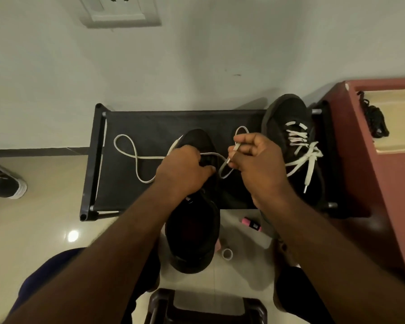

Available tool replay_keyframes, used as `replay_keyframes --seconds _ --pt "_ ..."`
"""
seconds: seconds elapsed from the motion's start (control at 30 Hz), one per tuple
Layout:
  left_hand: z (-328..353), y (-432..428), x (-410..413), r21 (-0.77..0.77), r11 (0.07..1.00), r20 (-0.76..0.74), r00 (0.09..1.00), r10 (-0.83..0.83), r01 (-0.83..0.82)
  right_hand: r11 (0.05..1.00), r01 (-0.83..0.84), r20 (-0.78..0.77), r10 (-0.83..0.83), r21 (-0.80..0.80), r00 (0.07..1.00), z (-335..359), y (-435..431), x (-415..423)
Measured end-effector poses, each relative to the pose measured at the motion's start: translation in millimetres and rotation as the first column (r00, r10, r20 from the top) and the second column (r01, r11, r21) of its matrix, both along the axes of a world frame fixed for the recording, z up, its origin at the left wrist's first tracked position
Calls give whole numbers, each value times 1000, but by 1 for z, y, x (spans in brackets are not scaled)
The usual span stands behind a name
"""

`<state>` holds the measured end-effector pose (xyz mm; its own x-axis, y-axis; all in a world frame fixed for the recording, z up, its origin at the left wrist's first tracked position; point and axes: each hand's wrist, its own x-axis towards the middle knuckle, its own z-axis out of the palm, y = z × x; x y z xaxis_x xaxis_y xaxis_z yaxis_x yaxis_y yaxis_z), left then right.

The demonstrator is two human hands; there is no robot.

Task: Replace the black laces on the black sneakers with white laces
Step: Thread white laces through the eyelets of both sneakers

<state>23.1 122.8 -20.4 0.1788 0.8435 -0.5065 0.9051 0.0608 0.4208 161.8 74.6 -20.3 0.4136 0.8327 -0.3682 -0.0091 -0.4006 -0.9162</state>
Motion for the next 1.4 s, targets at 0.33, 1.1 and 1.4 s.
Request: replay_keyframes --seconds 0.33,1.1,1.4 --pt "8 -18 -7 -186 950 429 850 307 -249 998 24 -45 -21 63 999 -11 9 -12" --pt "2 -24 -9 -34 977 489 849 199 -210 984 -173 -69 170 -40 983 -2 19 0" --pt "2 -23 -8 -54 975 499 840 213 -215 986 -150 -175 135 -74 975 -3 23 3"
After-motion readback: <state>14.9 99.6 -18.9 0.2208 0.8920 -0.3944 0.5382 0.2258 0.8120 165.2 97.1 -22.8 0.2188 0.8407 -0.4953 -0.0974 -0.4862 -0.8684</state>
